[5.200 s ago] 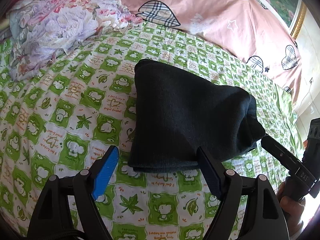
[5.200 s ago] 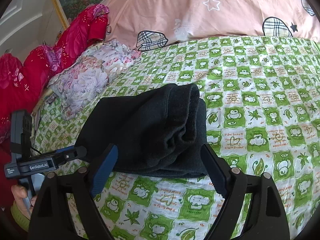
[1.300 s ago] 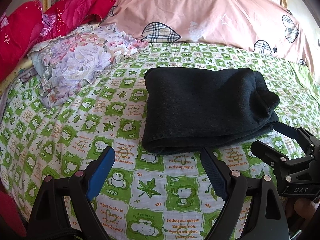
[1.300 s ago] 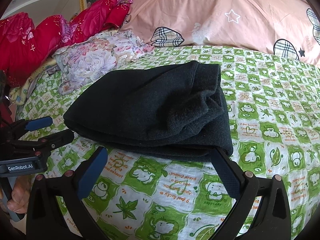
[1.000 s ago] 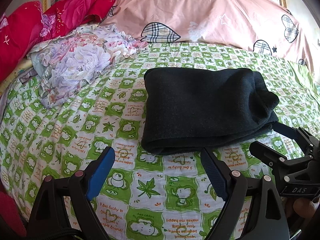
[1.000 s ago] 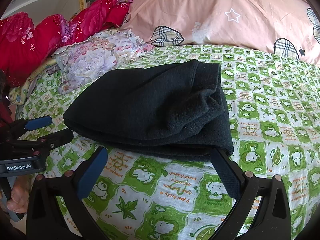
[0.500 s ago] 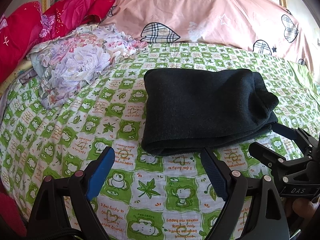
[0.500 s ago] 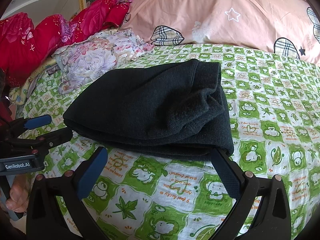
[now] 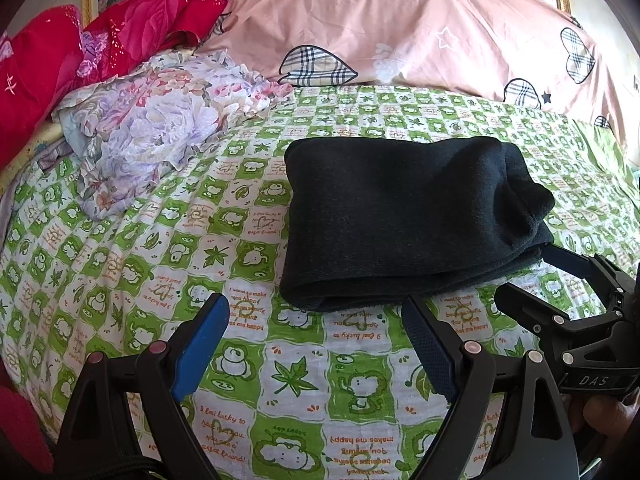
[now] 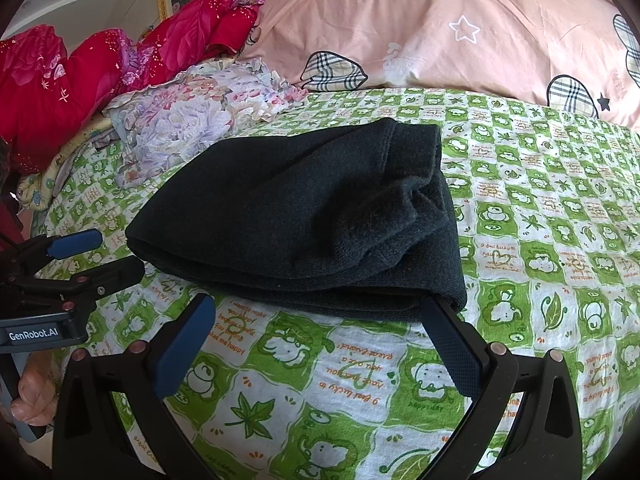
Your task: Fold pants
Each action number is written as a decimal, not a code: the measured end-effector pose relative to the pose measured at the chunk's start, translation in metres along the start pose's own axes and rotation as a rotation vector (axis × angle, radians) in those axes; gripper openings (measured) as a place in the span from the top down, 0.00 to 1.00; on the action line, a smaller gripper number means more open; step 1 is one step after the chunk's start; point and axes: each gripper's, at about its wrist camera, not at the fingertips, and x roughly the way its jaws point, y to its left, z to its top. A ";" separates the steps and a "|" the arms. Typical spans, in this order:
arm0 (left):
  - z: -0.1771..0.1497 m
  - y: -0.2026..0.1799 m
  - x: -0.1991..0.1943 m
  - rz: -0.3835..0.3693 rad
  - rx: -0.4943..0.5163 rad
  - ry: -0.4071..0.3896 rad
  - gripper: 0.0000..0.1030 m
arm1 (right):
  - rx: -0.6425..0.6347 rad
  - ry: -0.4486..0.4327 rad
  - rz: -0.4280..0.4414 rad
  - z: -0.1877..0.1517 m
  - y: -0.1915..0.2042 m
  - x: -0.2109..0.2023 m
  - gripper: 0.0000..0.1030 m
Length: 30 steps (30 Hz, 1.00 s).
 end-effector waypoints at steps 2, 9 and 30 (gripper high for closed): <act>0.000 0.000 -0.001 0.001 0.001 -0.002 0.14 | 0.001 0.000 -0.001 0.000 0.000 0.000 0.00; 0.000 0.000 0.000 -0.001 0.002 -0.002 0.14 | 0.000 0.000 0.001 0.000 0.000 0.000 0.00; 0.008 0.004 -0.002 -0.007 -0.005 -0.003 0.14 | -0.004 -0.003 -0.017 0.024 -0.001 -0.014 0.00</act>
